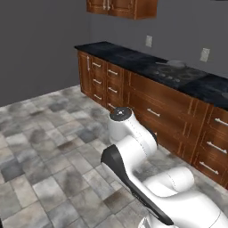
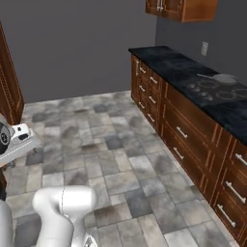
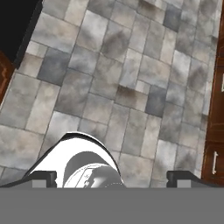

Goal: Move the pot and pan from the stove into the sink.

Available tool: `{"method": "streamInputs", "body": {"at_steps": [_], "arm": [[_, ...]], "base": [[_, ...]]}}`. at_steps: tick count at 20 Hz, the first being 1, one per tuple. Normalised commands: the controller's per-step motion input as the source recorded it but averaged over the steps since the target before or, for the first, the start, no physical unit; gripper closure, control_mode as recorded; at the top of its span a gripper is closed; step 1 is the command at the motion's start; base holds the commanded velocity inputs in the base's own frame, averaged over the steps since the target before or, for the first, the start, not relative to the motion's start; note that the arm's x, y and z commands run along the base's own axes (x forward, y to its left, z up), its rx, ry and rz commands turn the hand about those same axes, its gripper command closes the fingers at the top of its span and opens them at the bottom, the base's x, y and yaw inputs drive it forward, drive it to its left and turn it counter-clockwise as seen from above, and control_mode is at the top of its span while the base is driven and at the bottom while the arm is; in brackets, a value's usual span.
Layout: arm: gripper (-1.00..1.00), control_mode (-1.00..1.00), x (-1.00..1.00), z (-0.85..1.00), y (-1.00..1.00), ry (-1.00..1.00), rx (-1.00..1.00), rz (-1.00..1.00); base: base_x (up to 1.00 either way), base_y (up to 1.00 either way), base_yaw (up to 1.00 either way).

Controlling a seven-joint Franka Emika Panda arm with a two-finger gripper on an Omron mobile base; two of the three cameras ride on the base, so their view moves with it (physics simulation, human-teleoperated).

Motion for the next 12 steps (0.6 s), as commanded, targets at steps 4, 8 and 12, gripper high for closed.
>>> {"method": "streamInputs", "body": {"at_steps": [4, 8, 12], "arm": [[-1.00, 1.00, 0.00, 0.00, 0.00, 0.00, 0.00, 0.00], [-1.00, 1.00, 0.00, 0.00, 0.00, 0.00, 0.00, 0.00], [-1.00, 1.00, 0.00, 0.00, 0.00, 0.00, 0.00, 0.00]], "base": [[0.09, 0.00, -0.45], [0.08, 0.00, -0.45], [0.08, 0.00, -0.46]]}}
